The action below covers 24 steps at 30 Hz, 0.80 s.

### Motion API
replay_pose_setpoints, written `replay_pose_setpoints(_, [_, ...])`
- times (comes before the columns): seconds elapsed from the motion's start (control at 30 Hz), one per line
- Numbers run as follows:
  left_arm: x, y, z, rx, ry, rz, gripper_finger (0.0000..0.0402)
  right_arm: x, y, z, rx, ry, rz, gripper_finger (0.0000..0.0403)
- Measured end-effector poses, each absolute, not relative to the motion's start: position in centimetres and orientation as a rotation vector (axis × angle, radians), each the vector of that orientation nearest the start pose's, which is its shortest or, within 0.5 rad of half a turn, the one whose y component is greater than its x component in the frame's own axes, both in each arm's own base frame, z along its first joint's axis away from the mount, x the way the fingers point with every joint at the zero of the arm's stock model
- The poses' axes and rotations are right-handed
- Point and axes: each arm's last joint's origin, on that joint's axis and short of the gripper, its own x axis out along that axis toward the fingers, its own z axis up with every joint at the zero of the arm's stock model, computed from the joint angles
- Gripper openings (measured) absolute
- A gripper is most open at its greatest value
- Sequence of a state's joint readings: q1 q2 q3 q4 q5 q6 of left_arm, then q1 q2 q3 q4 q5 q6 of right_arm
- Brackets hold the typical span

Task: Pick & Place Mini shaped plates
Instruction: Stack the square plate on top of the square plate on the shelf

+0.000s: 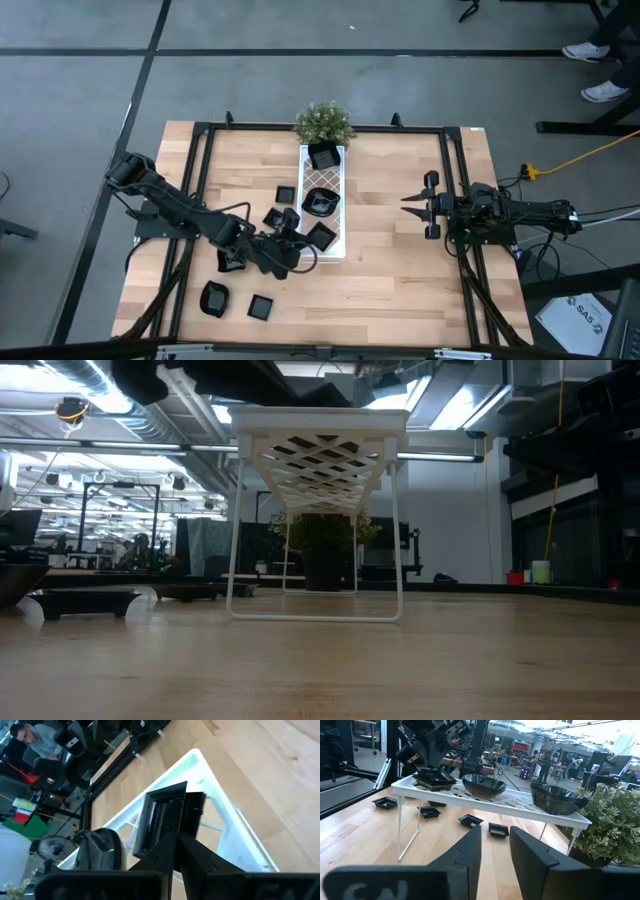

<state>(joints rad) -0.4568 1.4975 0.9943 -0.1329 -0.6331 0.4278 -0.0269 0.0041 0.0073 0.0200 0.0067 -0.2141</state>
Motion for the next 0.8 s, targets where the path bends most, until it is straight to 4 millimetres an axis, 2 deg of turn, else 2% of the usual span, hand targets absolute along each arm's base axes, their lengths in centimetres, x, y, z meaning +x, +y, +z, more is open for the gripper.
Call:
replay_pose_setpoints(0.3, [29.3,-12.2,24.8,0.739,0.584,0.072,0.0062,9.7,-0.3,16.8,-0.214,-0.019,-0.036,0.0102])
replay_pose_setpoints(0.57, [28.3,-12.1,27.7,0.533,0.501,-0.011,0.0099,9.7,-0.3,16.7,-0.214,-0.019,-0.036,0.0102])
replay_pose_setpoints(0.8, [26.4,-11.8,29.3,0.379,0.503,-0.088,0.0106,9.7,-0.3,16.8,-0.214,-0.019,-0.036,0.0102])
